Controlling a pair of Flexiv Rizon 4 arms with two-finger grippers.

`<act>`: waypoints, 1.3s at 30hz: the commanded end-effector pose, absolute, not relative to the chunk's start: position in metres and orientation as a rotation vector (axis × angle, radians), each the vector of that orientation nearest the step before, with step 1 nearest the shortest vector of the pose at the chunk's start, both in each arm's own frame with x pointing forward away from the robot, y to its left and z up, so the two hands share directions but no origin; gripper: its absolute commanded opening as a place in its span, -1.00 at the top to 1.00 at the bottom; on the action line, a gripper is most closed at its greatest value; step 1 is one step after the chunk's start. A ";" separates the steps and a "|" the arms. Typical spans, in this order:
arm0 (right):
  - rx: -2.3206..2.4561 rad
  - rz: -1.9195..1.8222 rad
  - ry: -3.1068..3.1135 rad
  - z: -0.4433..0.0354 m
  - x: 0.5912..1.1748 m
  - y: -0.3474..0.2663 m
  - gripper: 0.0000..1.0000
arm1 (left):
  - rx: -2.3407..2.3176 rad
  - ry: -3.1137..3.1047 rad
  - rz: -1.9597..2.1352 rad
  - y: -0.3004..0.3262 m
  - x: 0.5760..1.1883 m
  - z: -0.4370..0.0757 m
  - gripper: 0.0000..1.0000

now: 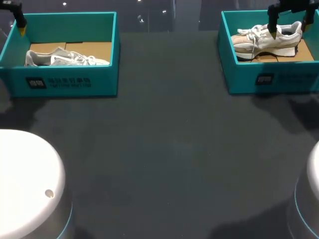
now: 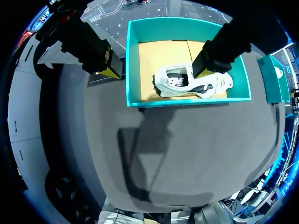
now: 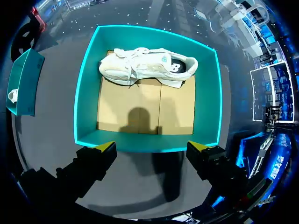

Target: Take the shoe out of the shoebox, open the shoe tongue, remove and reinsert the insole, then place the shoe into the shoebox

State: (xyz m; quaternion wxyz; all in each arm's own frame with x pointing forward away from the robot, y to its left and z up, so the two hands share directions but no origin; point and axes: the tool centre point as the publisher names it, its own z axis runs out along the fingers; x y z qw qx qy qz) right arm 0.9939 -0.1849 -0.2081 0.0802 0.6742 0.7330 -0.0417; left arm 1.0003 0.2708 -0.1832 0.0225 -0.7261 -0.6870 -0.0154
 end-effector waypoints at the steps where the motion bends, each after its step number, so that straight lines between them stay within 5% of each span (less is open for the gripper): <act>1: 2.080 -0.076 2.208 -0.223 1.015 -0.211 -1.00 | -2.250 -2.128 -0.051 0.271 1.000 -0.183 -1.00; 39: 2.182 -0.078 2.083 -0.273 1.148 -0.274 -1.00 | -2.250 -2.128 -0.051 0.271 1.000 -0.183 -1.00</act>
